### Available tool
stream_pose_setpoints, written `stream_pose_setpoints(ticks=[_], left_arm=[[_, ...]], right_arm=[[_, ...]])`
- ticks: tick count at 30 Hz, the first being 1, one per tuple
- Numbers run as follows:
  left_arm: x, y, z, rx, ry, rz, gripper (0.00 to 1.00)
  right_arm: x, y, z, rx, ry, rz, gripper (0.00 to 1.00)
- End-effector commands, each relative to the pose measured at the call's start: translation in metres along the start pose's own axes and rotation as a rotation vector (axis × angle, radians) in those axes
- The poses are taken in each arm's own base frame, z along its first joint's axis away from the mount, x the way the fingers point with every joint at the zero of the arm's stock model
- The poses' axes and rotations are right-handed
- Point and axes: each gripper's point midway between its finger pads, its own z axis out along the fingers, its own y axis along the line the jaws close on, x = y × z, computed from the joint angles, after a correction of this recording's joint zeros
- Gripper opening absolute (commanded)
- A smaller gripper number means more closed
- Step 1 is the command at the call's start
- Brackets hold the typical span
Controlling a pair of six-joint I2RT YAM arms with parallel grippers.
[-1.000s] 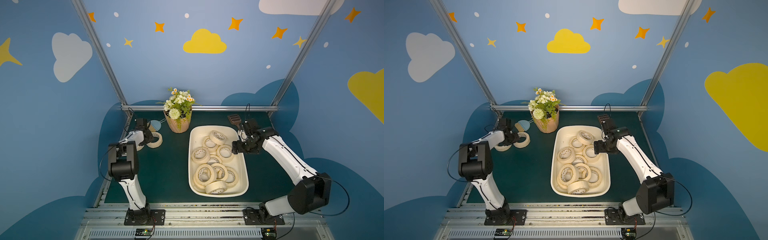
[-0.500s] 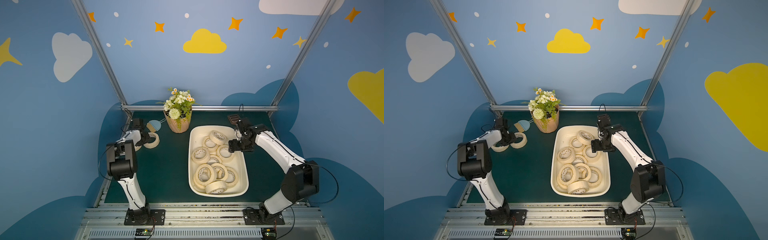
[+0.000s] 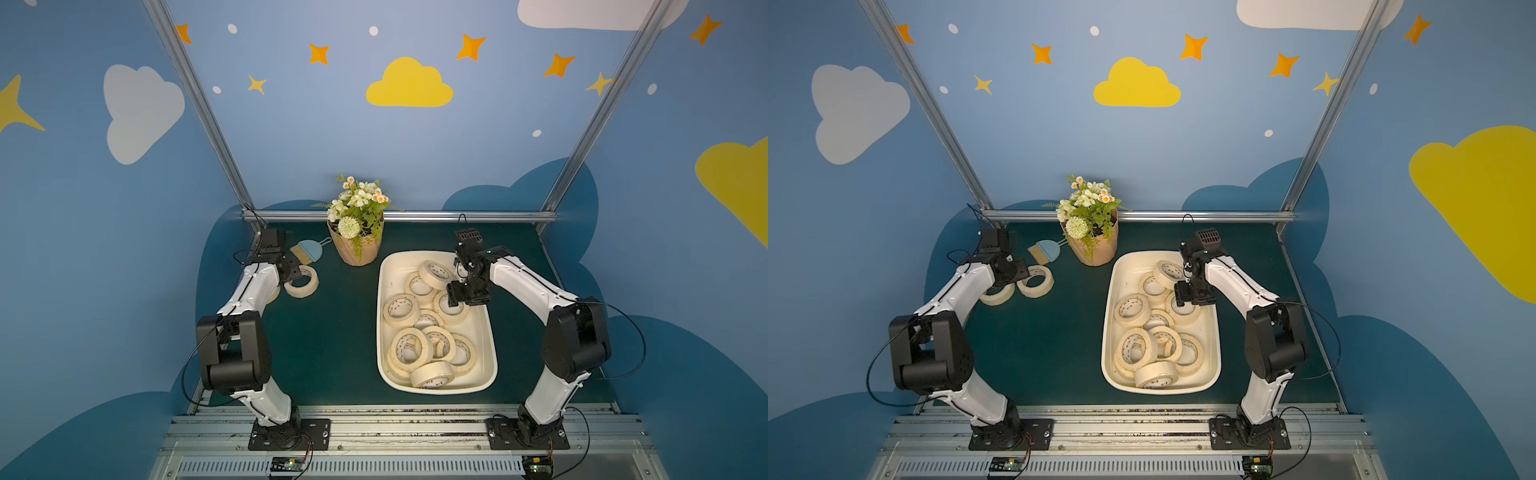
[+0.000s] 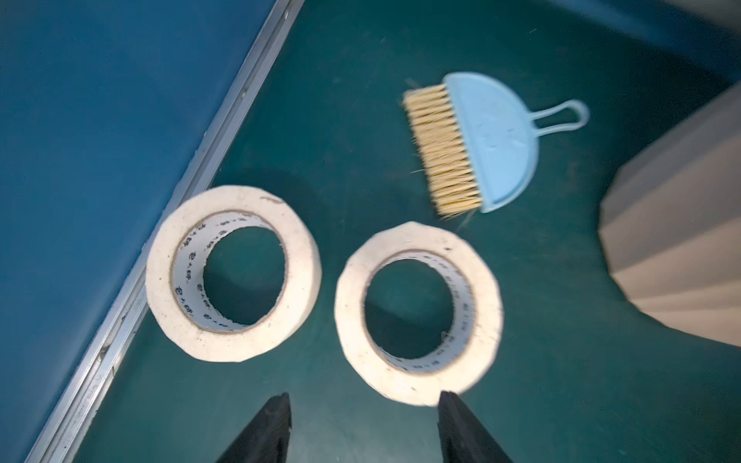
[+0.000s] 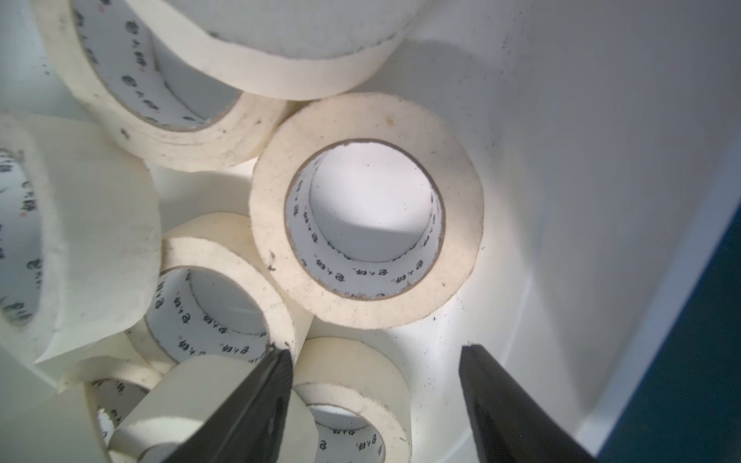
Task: Take out the art tape in the storage box
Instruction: Place the art tape at the center of the board, then pick up the art tape from the storage box.
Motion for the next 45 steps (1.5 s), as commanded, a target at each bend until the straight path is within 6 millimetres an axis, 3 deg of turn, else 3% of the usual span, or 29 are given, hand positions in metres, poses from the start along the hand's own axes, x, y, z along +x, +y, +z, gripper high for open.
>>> stream_pose_setpoints(ticks=[1,7,12,15,18,20,24,29,34,38,45], left_arm=[[0.015,-0.022,-0.021,0.034,0.018,0.081,0.63],[0.029,-0.068,-0.053,0.128,-0.003,0.202,0.64],[0.030,-0.087,-0.070,0.178,-0.034,0.244,0.64],[0.030,-0.092,-0.073,0.196,-0.041,0.254,0.64],[0.034,-0.099,-0.078,0.222,-0.028,0.272,0.64],[0.040,-0.112,-0.085,0.265,-0.022,0.292,0.64],[0.061,-0.148,-0.104,0.339,0.004,0.381,0.64],[0.093,-0.200,-0.132,0.460,0.043,0.481,0.65],[0.112,-0.248,-0.162,0.609,0.052,0.529,0.65],[0.124,-0.285,-0.177,0.740,0.072,0.527,0.66],[0.149,-0.321,-0.163,0.793,0.154,0.555,0.66]], right_arm=[[0.001,-0.006,0.018,0.027,0.044,0.067,0.71],[0.001,-0.021,0.038,0.112,0.072,0.140,0.73],[0.002,-0.025,0.053,0.140,0.079,0.163,0.74],[0.002,-0.022,0.059,0.147,0.082,0.155,0.58],[0.000,-0.019,0.054,0.168,0.066,0.134,0.31],[0.000,-0.021,0.047,0.190,0.055,0.125,0.16],[-0.003,-0.025,0.019,0.254,0.015,0.084,0.02],[-0.008,-0.020,-0.028,0.292,-0.056,0.025,0.00],[-0.010,0.002,-0.063,0.239,-0.123,-0.024,0.00],[-0.011,0.028,-0.074,0.157,-0.141,-0.061,0.00],[-0.014,0.059,-0.073,0.092,-0.151,-0.104,0.00]])
